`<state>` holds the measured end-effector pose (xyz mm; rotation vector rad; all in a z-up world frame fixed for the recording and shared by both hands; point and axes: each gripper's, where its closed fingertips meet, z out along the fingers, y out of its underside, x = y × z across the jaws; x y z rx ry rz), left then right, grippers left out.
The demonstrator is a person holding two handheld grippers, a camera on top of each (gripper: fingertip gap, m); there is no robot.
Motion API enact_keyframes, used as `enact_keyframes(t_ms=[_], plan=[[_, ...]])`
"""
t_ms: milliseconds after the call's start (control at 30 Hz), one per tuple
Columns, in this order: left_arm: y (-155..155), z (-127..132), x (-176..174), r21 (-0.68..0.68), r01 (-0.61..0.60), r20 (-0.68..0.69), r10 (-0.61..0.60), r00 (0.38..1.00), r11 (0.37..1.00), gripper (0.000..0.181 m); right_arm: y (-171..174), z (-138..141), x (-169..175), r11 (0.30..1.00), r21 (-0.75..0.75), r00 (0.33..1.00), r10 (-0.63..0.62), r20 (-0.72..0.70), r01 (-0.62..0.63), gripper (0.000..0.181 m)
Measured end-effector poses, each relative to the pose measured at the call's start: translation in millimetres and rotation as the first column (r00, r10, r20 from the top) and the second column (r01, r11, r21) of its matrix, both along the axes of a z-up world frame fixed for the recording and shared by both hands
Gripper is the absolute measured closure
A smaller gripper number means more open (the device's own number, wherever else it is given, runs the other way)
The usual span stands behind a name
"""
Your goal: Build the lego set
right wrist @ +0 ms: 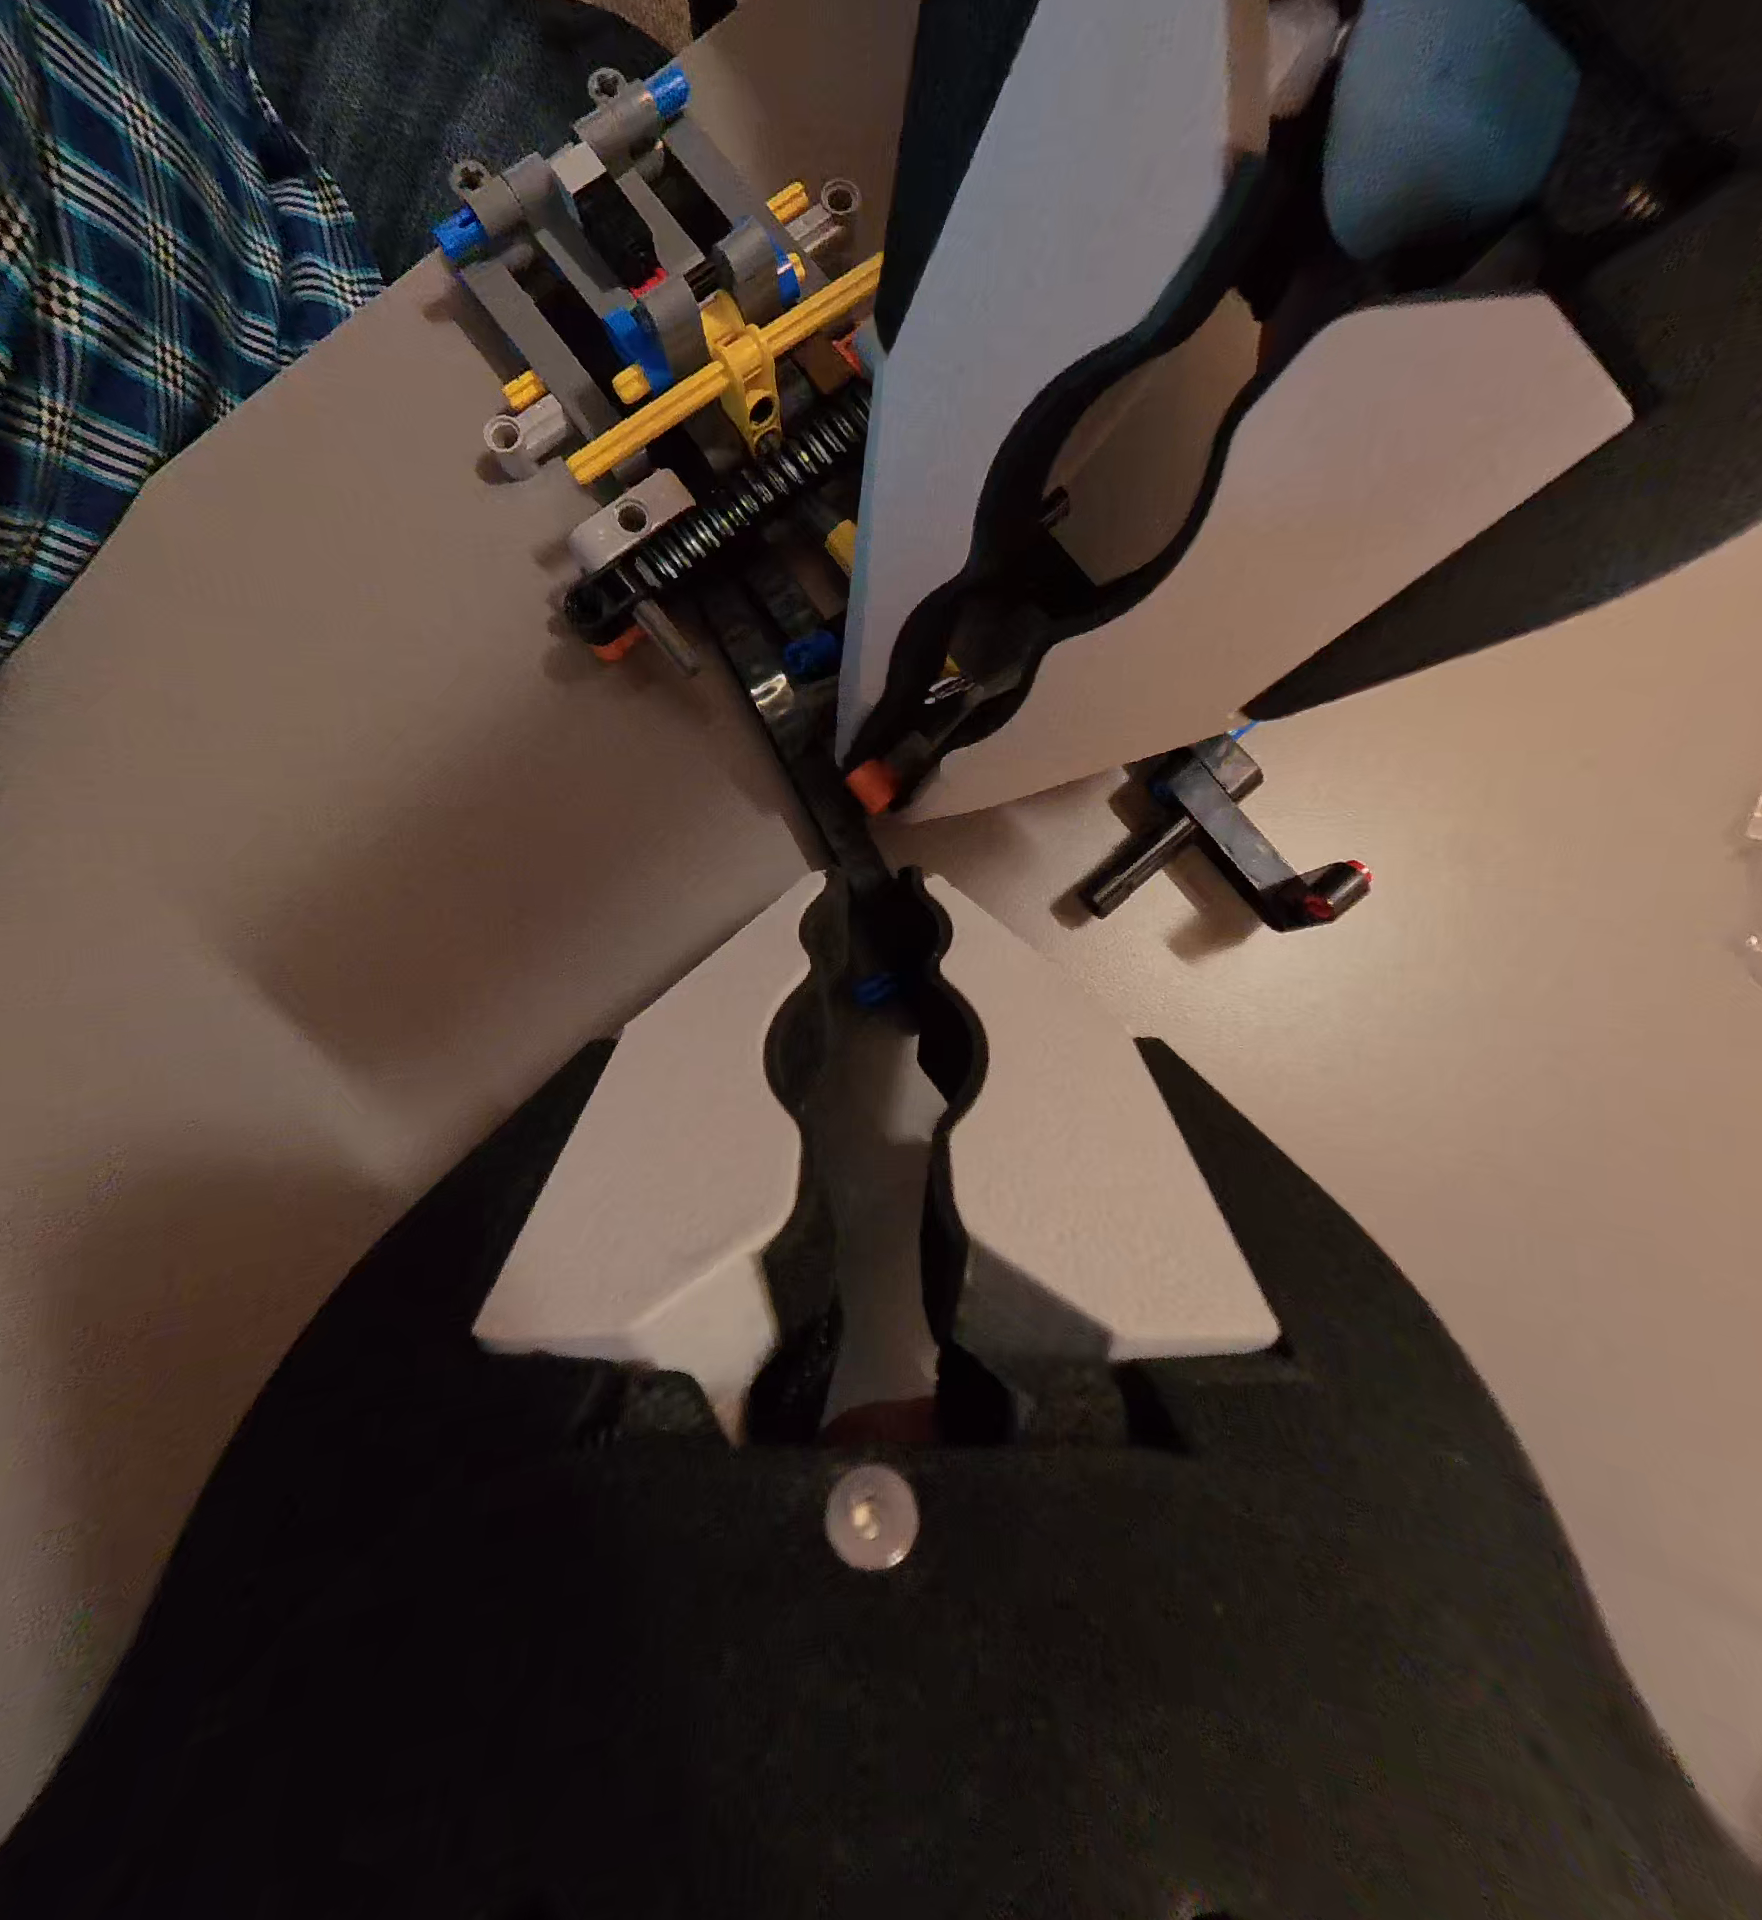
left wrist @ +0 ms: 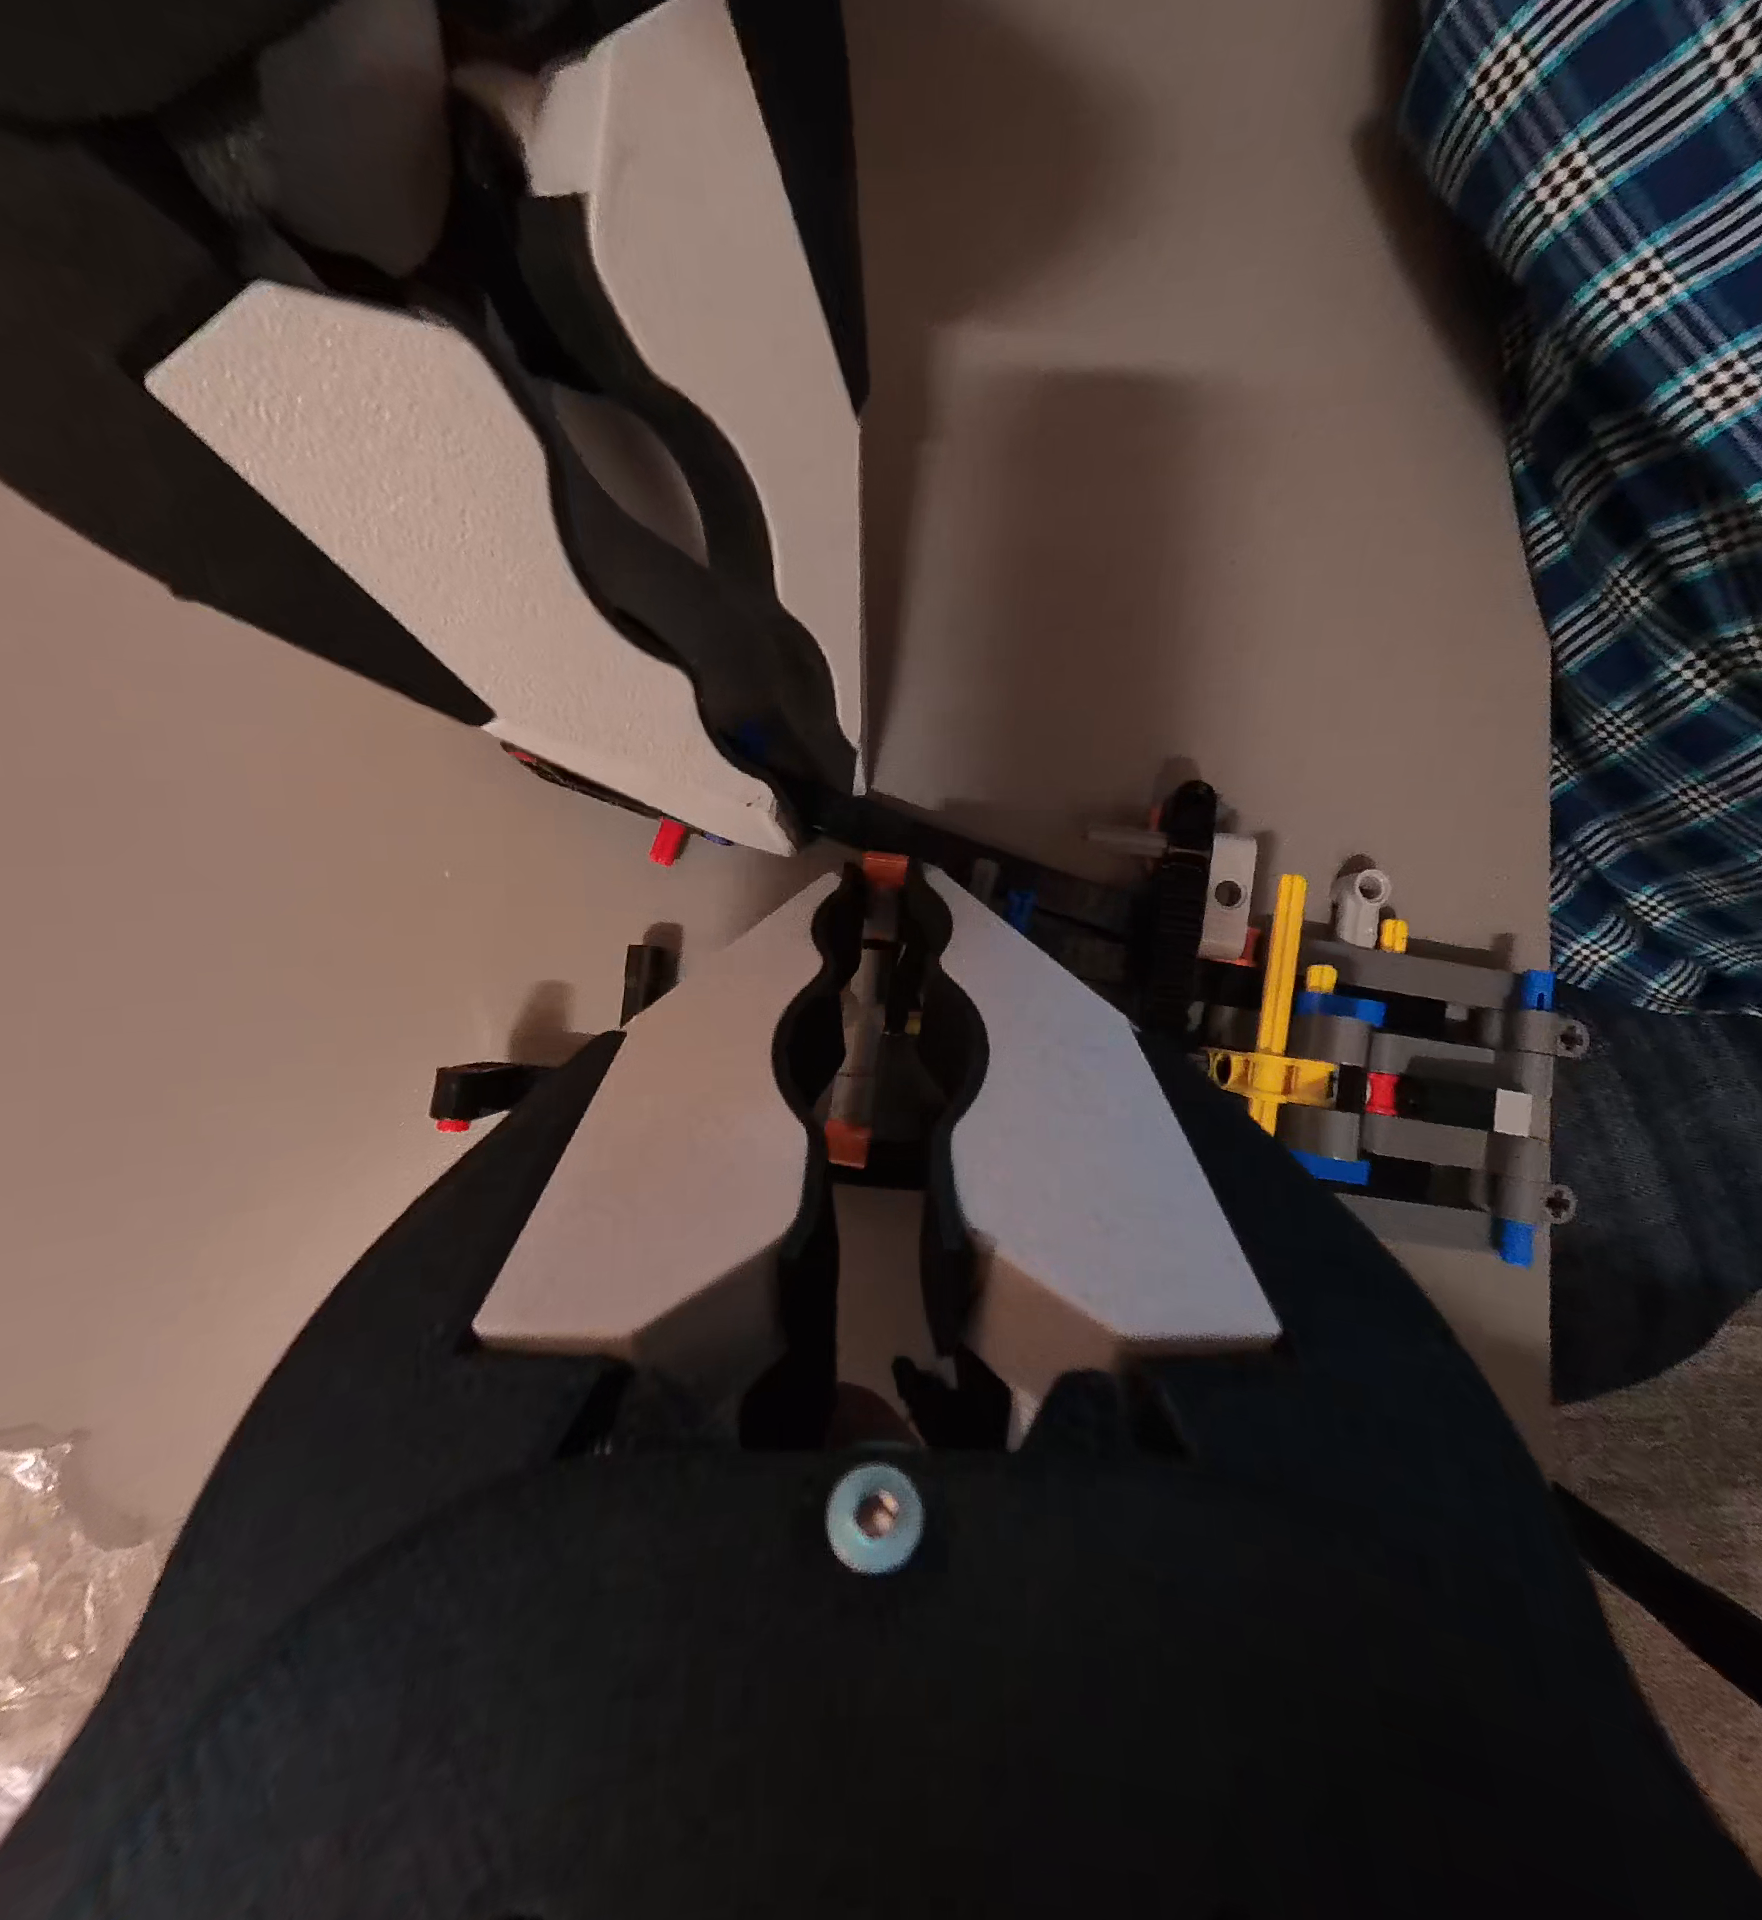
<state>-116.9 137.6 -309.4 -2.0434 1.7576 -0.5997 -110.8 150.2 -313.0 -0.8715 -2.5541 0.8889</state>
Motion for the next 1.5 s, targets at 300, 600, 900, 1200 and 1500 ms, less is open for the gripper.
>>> enact_keyframes(t_ms=[300, 600, 900, 1200, 1500], plan=[[0.2, 0.2, -1.8, -0.003, -0.039, 0.025, 0.039, 0.999, 0.999, 0.176, -0.1, 0.3, -3.0, 1.0, 0.03, 1.0, -0.007, -0.011, 0.008, 0.173], [5.4, 21.3, -15.3, 0.065, -0.241, 0.106, 0.234, 0.967, 0.968, 0.155, -1.6, 0.6, -6.1, 0.999, 0.025, 0.999, -0.019, -0.029, 0.02, 0.173], [5.1, 19.5, -58.9, 0.131, -0.607, 0.032, 0.609, 0.793, 0.784, 0.152, -5.2, 0.5, -7.7, 0.999, 0.026, 0.999, -0.038, -0.035, 0.039, 0.173], [1.2, 1.4, -59.8, 0.081, -0.655, 0.004, 0.657, 0.754, 0.752, 0.163, -8.6, 0.5, -7.5, 0.996, 0.03, 0.996, -0.083, -0.036, 0.084, 0.173], [3.3, -3.2, -59.0, 0.089, -0.604, -0.025, 0.608, 0.794, 0.792, 0.173, -11.2, 1.4, -6.7, 0.993, 0.048, 0.993, -0.107, -0.056, 0.11, 0.174]])
